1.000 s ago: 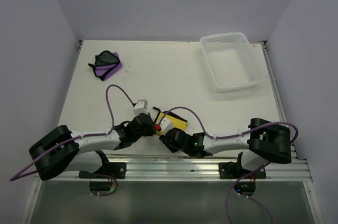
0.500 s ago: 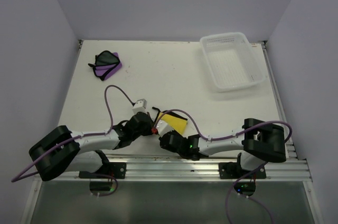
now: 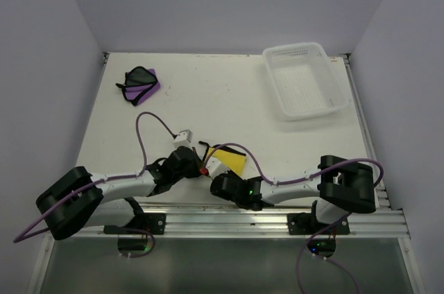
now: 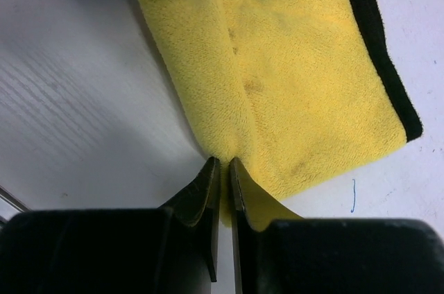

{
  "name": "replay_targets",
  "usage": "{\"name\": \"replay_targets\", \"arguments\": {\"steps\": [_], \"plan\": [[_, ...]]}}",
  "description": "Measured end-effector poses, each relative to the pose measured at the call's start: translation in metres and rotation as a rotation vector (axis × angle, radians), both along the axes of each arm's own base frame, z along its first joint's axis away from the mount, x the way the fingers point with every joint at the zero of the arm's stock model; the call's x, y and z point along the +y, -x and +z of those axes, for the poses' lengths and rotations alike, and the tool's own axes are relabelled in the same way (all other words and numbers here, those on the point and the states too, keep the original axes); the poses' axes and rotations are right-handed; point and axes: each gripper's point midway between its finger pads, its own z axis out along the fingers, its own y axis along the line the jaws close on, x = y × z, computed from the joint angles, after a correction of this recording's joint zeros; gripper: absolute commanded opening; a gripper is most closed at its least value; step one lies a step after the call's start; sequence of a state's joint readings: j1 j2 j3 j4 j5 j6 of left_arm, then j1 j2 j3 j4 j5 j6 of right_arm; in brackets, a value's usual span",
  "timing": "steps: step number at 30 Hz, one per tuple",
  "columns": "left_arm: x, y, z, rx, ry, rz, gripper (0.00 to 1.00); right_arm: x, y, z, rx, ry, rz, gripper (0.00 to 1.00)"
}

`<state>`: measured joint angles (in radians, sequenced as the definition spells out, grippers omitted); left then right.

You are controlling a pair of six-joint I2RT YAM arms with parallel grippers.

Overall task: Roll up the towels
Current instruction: Roll the towel

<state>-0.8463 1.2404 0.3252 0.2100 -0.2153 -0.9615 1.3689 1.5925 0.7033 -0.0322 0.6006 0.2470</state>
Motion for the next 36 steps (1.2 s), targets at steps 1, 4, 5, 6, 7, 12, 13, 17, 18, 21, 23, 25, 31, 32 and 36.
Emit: {"name": "replay_targets", "arguments": {"steps": [1, 4, 5, 6, 7, 12, 13, 17, 18, 21, 23, 25, 31, 32, 36], "plan": [[0.001, 0.000, 0.000, -0.001, -0.001, 0.000, 0.00, 0.000, 0.000, 0.000, 0.000, 0.000, 0.001, 0.00], [0.002, 0.001, 0.001, -0.001, -0.006, -0.004, 0.00, 0.000, 0.001, 0.000, 0.003, 0.001, 0.005, 0.00], [0.003, 0.001, 0.001, -0.002, -0.008, -0.006, 0.00, 0.001, 0.001, 0.000, 0.005, 0.001, 0.008, 0.00], [0.004, 0.002, 0.001, -0.002, -0.011, -0.006, 0.00, 0.001, 0.001, 0.000, 0.007, 0.000, 0.010, 0.00], [0.004, 0.002, 0.001, -0.002, -0.014, -0.008, 0.00, 0.001, 0.002, 0.000, 0.011, -0.004, 0.013, 0.00], [0.011, 0.005, 0.004, -0.006, -0.039, -0.014, 0.00, 0.005, 0.006, 0.002, 0.077, -0.059, 0.034, 0.00], [0.012, 0.005, 0.004, -0.008, -0.044, -0.014, 0.00, 0.005, 0.008, 0.003, 0.102, -0.083, 0.041, 0.00], [0.016, 0.007, 0.007, -0.012, -0.056, -0.013, 0.00, 0.006, 0.011, 0.005, 0.223, -0.179, 0.050, 0.00], [0.018, 0.006, 0.008, -0.016, -0.061, -0.008, 0.00, 0.008, 0.011, 0.005, 0.251, -0.199, 0.051, 0.00], [0.024, 0.006, 0.009, -0.022, -0.084, -0.004, 0.00, 0.012, 0.012, 0.004, 0.351, -0.265, 0.056, 0.00], [0.027, 0.006, 0.010, -0.022, -0.096, 0.002, 0.00, 0.013, 0.012, 0.004, 0.412, -0.313, 0.052, 0.00], [0.029, 0.006, 0.012, -0.023, -0.106, 0.008, 0.00, 0.014, 0.012, 0.005, 0.472, -0.365, 0.044, 0.00], [0.038, 0.002, 0.026, -0.056, -0.134, 0.026, 0.00, 0.021, 0.015, 0.006, 0.652, -0.501, 0.019, 0.00], [0.039, 0.001, 0.031, -0.066, -0.135, 0.032, 0.00, 0.023, 0.016, 0.006, 0.696, -0.533, 0.013, 0.00], [0.042, -0.003, 0.047, -0.107, -0.134, 0.043, 0.00, 0.030, 0.016, 0.005, 0.848, -0.643, -0.017, 0.00]]}}
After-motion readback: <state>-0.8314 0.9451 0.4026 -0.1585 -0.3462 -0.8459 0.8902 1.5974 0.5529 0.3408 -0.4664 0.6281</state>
